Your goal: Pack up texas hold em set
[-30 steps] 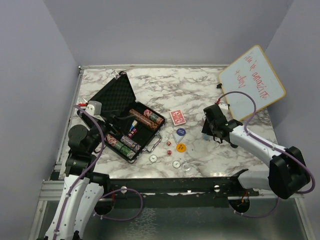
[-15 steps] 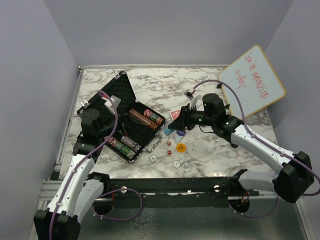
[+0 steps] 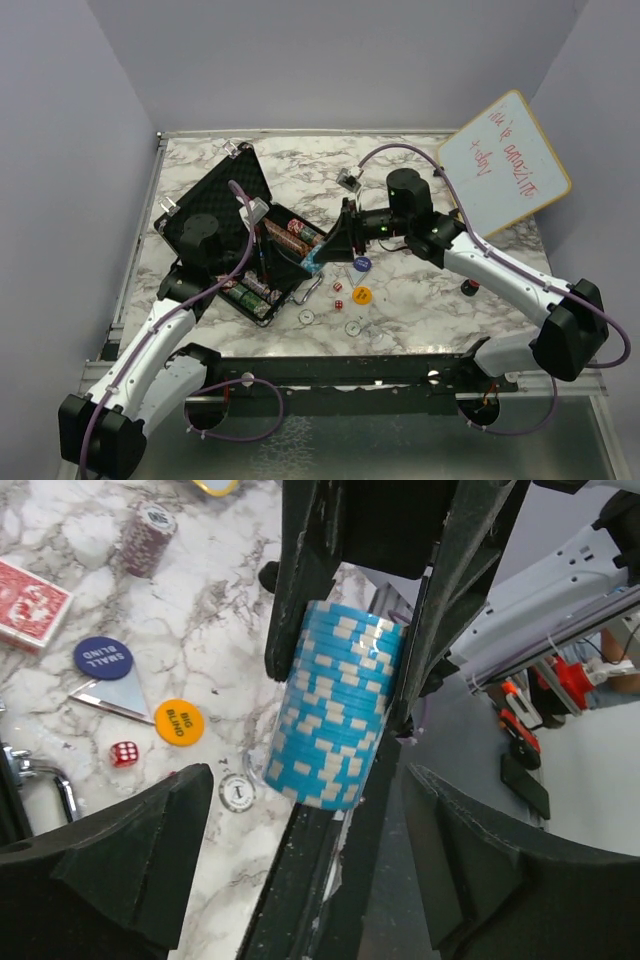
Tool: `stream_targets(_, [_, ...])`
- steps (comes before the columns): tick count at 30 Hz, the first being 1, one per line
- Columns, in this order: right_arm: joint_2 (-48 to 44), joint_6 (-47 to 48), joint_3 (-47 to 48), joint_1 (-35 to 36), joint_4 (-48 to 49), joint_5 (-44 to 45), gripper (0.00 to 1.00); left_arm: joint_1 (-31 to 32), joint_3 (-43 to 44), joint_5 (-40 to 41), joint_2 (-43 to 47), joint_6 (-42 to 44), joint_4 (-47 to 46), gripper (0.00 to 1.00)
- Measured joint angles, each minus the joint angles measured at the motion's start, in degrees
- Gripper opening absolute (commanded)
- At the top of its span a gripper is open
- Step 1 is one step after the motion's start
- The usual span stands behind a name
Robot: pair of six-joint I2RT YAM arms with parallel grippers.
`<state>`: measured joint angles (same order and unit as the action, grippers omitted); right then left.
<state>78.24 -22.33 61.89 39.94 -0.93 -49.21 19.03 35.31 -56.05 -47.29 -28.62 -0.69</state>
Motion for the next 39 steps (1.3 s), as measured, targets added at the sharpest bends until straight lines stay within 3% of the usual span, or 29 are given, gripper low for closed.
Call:
stream_targets(4, [1.2, 0.1, 1.0, 1.3, 0.2, -2.4, 0.2, 2.0, 0.0, 0.1, -0.3, -2.0, -0.3, 0.69])
stream_targets(12, [3.1, 0.5, 2.4, 1.9, 0.8, -4.5, 0.19, 3.9, 0.4, -1.3, -1.9, -3.1, -0.8, 0.08])
stream_targets(13, [3.2, 0.3, 2.6, 1.9, 0.8, -4.6, 0.23, 4.0, 0.5, -1.6, -1.9, -3.0, -1.0, 0.02])
stream_targets(17, [3.4, -0.9, 2.9, 1.9, 1.7, -4.7, 0.57, 4.0, 0.6, -1.7, -1.7, -3.2, -1.3, 0.0])
stream_targets(20, [3.6, -4.0, 2.8, 2.1, 4.3, -2.3, 0.71, 4.0, 0.6, 0.5, -1.0, -3.7, -1.0, 0.0])
stream_targets(23, [3.5, -8.0, 2.2, 2.5, 7.6, 5.9, 0.8, 4.0, 0.6, 5.3, 0.2, -5.0, 0.0, 0.0])
stream_targets(31, [2.2, -18.8, -6.1, 6.5, 18.5, 28.5, 0.84, 4.1, -2.3, 24.7, 5.7, -11.5, -1.0, 0.0])
stream_targets(35, [2.3, -21.7, -6.2, 10.6, 20.3, 37.0, 0.79, 4.0, -4.3, 30.9, 6.5, -14.5, -2.9, 0.0])
stream_targets(39, [3.2, -23.8, -6.0, 13.5, 21.1, 43.9, 0.69, 4.0, -5.6, 33.6, 6.5, -16.3, -4.0, 0.0])
